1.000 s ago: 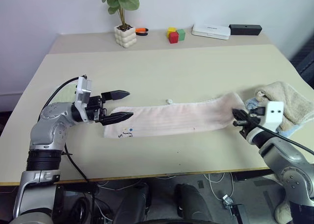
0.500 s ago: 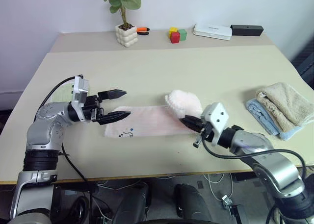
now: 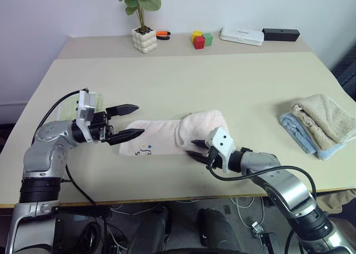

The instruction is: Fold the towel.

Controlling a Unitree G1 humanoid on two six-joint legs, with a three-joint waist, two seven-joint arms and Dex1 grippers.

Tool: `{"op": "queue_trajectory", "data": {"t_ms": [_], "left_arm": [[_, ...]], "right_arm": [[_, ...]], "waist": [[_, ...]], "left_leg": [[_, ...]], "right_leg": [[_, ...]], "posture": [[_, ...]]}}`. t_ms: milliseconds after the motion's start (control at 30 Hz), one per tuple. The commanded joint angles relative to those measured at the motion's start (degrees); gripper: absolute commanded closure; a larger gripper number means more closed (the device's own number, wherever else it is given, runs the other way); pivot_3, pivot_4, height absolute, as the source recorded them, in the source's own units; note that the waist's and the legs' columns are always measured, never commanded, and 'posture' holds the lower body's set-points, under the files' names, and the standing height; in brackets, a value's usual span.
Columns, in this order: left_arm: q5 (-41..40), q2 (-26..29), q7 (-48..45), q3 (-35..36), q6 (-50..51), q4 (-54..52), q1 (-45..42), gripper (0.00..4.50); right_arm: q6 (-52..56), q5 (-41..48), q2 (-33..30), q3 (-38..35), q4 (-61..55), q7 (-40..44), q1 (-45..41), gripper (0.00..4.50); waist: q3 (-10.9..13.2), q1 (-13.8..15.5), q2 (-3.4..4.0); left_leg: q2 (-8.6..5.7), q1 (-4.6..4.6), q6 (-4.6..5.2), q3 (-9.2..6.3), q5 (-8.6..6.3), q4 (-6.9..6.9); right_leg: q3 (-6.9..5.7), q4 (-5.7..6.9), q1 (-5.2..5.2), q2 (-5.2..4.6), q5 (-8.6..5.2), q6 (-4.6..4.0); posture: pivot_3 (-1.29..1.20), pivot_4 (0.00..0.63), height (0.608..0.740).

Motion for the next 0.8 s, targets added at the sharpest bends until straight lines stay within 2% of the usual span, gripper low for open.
{"op": "queue_trajectory", "data": {"t_ms": [33, 67, 133, 267, 400, 500, 533, 600, 700, 800], "left_arm": [[-0.93, 0.48, 0.03, 0.85, -0.14, -1.66, -0.47, 0.0], [-0.99, 0.48, -0.17, 0.73, -0.04, -1.47, -0.61, 0.0], [-1.06, 0.35, -0.5, 0.57, 0.03, -1.03, -1.04, 0.0], [-0.65, -0.27, -0.63, -0.02, -0.23, -0.05, -2.16, 0.0], [-0.51, -0.8, -0.4, -0.22, -0.18, -0.18, -2.57, 0.0], [-0.72, -0.9, -0.24, -0.1, 0.15, -0.67, -2.28, 0.0], [-0.72, -0.87, -0.2, -0.02, 0.17, -0.85, -2.04, 0.0], [-0.96, -0.66, 0.06, 0.24, 0.62, -1.6, -1.38, 0.0], [-1.45, -0.29, 0.95, 0.89, 1.68, -3.19, -0.14, 0.0], [-2.16, -0.33, 2.34, 1.41, 3.2, -5.45, 1.57, 0.0]], "right_arm": [[-0.98, 3.85, -0.44, -4.69, -3.86, 3.55, -0.15, 0.62], [0.33, 8.42, -1.9, -6.77, -6.22, 7.06, 1.02, 0.08], [2.46, 16.58, -5.58, -10.8, -10.27, 14.12, 3.75, 0.03], [4.13, 22.54, -0.37, -20.93, -4.06, 6.14, -2.18, 0.03], [-0.66, 13.62, 3.83, -20.28, 2.52, -1.13, -6.1, 0.03], [-3.26, 9.45, 5.12, -16.65, 5.19, -0.75, -6.56, 0.03], [-3.79, 8.87, 6.55, -15.55, 6.59, -0.91, -6.94, 0.28], [-9.2, 0.35, 7.61, -9.89, 11.77, -2.6, -7.67, 0.93], [-12.73, 0.4, 13.58, -10.91, 17.15, -4.87, -7.39, 2.48], [-17.61, -4.5, 14.76, -9.68, 21.88, -5.85, -7.24, 4.09]], "waist": [[0.0, -0.02, 0.0], [0.0, 0.05, 0.01], [0.01, 0.17, 0.0], [0.0, -0.53, -0.16], [-0.01, -0.38, -0.16], [-0.01, -0.19, -0.16], [-0.01, -0.16, -0.15], [-0.01, -0.27, -0.15], [0.0, -0.41, -0.12], [0.0, -0.34, -0.13]], "left_leg": [[0.0, 0.0, 0.0, 0.0, 0.0, 0.0], [0.0, 0.0, 0.0, 0.0, 0.0, 0.0], [0.0, -0.01, 0.01, 0.0, 0.0, 0.0], [0.02, 0.03, 0.01, -0.01, -0.01, 0.02], [0.04, 0.08, -0.01, -0.01, 0.0, -0.02], [0.03, 0.06, 0.02, 0.0, 0.03, -0.09], [0.02, 0.04, 0.02, 0.0, 0.03, -0.09], [0.02, 0.03, 0.01, -0.01, 0.03, -0.1], [0.03, 0.06, -0.05, 0.0, 0.04, -0.08], [0.03, 0.06, -0.07, 0.0, 0.03, -0.07]], "right_leg": [[0.0, 0.0, 0.0, 0.0, 0.0, 0.0], [0.0, 0.0, 0.0, 0.0, 0.0, 0.0], [0.0, -0.01, 0.01, 0.0, 0.01, 0.01], [-0.01, 0.0, 0.05, -0.01, 0.03, -0.03], [-0.06, 0.02, 0.01, -0.01, 0.08, -0.09], [-0.05, 0.04, -0.07, -0.01, 0.1, -0.06], [-0.05, 0.05, -0.09, -0.02, 0.16, 0.03], [-0.05, 0.09, -0.12, -0.01, 0.22, 0.13], [-0.04, 0.13, -0.11, 0.02, 0.21, 0.1], [-0.03, 0.15, -0.11, 0.04, 0.22, 0.1]], "posture": [[0.0, 0.15, 0.74], [0.0, 0.15, 0.74], [0.0, 0.15, 0.74], [0.0, 0.15, 0.74], [0.0, 0.15, 0.74], [0.0, 0.15, 0.74], [0.0, 0.15, 0.74], [0.0, 0.15, 0.74], [0.0, 0.15, 0.74], [0.0, 0.15, 0.74]]}}
